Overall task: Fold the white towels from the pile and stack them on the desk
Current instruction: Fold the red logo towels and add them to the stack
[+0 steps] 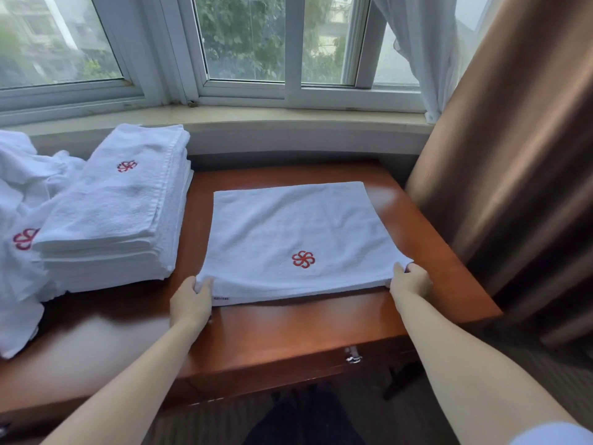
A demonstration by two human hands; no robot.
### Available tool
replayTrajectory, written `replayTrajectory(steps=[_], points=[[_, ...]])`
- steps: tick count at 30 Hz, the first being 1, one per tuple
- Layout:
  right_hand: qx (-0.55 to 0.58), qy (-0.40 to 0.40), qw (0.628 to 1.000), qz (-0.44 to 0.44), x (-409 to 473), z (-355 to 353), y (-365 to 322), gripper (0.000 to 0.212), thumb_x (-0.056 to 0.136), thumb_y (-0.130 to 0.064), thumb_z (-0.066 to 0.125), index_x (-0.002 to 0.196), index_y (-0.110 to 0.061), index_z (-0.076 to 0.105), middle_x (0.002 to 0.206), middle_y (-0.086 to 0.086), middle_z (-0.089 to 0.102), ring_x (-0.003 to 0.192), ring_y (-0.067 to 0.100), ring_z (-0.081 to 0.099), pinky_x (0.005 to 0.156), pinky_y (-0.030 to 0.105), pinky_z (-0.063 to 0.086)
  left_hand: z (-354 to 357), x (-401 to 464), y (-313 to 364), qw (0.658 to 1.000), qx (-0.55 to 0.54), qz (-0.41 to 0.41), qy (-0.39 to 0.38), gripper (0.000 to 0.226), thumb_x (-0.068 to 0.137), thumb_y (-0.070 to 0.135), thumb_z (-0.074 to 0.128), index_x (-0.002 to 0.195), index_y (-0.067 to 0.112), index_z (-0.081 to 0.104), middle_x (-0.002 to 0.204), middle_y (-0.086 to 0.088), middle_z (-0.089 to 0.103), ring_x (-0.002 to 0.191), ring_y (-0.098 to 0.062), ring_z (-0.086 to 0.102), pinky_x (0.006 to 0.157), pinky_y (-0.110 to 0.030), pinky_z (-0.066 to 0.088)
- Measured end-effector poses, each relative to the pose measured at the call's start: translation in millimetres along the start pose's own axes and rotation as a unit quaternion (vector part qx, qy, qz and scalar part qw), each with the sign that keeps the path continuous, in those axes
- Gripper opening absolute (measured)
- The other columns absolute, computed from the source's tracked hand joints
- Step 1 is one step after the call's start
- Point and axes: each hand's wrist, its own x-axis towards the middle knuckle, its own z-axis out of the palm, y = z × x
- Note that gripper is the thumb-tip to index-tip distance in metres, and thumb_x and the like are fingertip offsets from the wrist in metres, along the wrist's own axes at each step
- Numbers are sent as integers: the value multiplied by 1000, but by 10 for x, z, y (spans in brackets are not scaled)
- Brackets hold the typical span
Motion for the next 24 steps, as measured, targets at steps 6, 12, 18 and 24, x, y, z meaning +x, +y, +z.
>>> replayTrajectory(steps=[6, 12, 18, 24], points=[[-38, 66, 996, -47, -51, -29, -5, 33, 97, -30, 50, 87, -1, 63, 101, 10, 57, 85, 32, 53, 70, 32, 38, -52, -81, 46, 977, 86, 144, 134, 35, 92, 19, 60, 63, 6, 46, 79, -15, 53, 81, -32, 48, 69, -38, 36], [-145, -20, 989, -3, 5, -66, 66, 22, 93, -20, 53, 102, -3, 63, 121, 16, 51, 95, 34, 54, 74, 32, 37, -74, -34, -80, 980, 197, 12, 25, 36, 84, 32, 57, 56, 9, 62, 85, -15, 63, 82, -34, 58, 69, -35, 48], [-137, -13, 990, 20, -1, -50, 21, 40, 88, -19, 58, 126, -10, 52, 129, 13, 46, 112, 36, 51, 92, 42, 44, -124, 54, 64, 989, 132, -72, -12, 20, 76, 22, 68, 90, 12, 58, 87, -6, 63, 86, -27, 56, 70, -31, 40], [-118, -92, 987, 66, 91, -65, -68, 29, 85, -16, 54, 111, -5, 63, 92, 11, 62, 77, 29, 60, 64, 29, 50, -148, 99, 222, 979, 21, -164, -116, 24, 77, 8, 73, 91, -3, 57, 67, -12, 59, 65, -23, 62, 56, -24, 43]])
